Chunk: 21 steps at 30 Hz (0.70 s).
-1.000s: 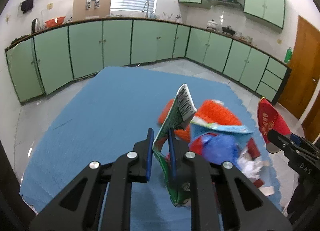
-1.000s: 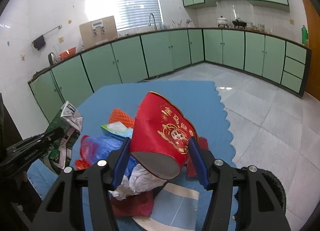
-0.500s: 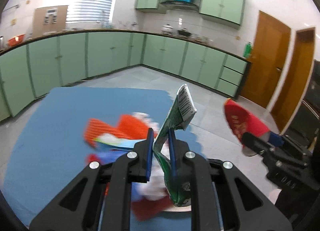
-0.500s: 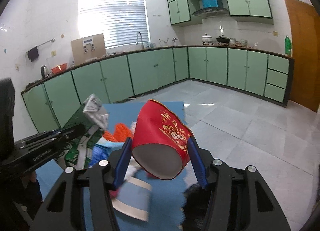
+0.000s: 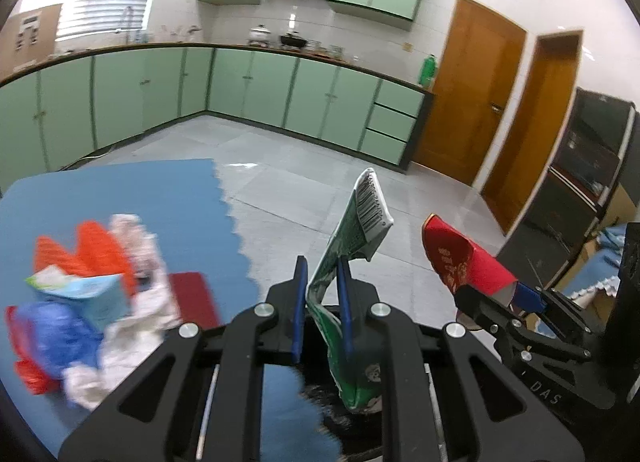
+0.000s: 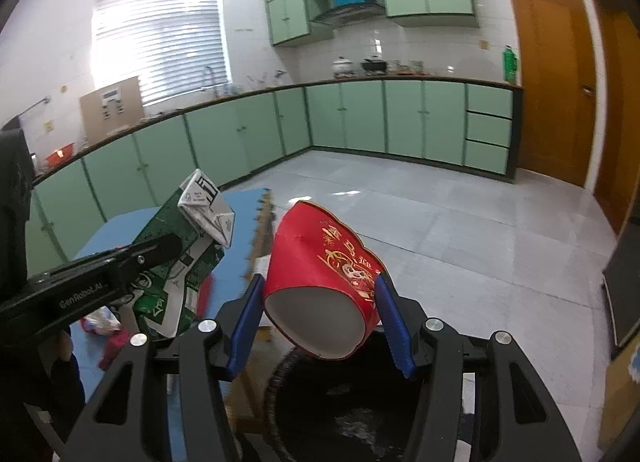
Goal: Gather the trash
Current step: 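Carry the carton and red cup over the black bin with both grippers, then open both grippers to drop the carton and cup into the bin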
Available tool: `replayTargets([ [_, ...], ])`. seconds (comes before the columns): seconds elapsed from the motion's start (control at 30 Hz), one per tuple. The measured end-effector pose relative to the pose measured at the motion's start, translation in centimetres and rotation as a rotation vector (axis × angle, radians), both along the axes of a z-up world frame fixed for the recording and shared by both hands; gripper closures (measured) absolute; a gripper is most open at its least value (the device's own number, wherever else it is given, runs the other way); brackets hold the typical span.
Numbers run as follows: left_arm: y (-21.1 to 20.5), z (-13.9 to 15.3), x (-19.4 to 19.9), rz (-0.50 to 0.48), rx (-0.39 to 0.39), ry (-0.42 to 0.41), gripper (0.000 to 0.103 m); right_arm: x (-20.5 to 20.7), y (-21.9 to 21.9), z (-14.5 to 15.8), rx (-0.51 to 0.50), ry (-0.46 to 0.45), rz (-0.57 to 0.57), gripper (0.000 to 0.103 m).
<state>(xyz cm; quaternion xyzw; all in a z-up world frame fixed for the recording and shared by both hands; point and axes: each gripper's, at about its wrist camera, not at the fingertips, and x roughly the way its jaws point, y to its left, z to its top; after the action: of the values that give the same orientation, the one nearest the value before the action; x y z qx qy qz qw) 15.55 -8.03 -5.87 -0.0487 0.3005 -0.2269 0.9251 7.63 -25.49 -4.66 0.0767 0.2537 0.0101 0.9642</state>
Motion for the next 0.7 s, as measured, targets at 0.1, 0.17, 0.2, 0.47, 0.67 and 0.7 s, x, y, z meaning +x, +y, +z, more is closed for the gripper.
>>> replayTargets([
  [0.1, -2.0, -1.3, 0.8, -0.031, -0.008, 0.012, 0.089, 0.2, -1.4, -1.3, -0.002, 0.018, -0.027, 0.048],
  [0.17, -2.8, -2.0, 1.4, -0.045, -0.003, 0.023, 0.089, 0.5, -2.1, -2.1, -0.001, 0.032, -0.037, 0.047],
  [0.2, -3.3, -2.4, 1.6, -0.049, -0.001, 0.028, 0.089, 0.7, -2.6, -2.7, 0.000, 0.042, -0.040, 0.047],
  [0.47, -6.2, -5.7, 4.3, -0.103, 0.016, 0.142, 0.081, 2.6, -4.6, -6.3, -0.012, 0.133, -0.064, 0.033],
  [0.67, -6.1, -5.6, 4.5, -0.099, 0.014, 0.142, 0.054, 2.8, -5.7, -7.1, -0.027, 0.153, -0.118, 0.018],
  [0.7, -5.9, -5.4, 4.4, -0.091, 0.012, 0.139, 0.052, 2.7, -5.7, -7.0, -0.031, 0.149, -0.130, 0.013],
])
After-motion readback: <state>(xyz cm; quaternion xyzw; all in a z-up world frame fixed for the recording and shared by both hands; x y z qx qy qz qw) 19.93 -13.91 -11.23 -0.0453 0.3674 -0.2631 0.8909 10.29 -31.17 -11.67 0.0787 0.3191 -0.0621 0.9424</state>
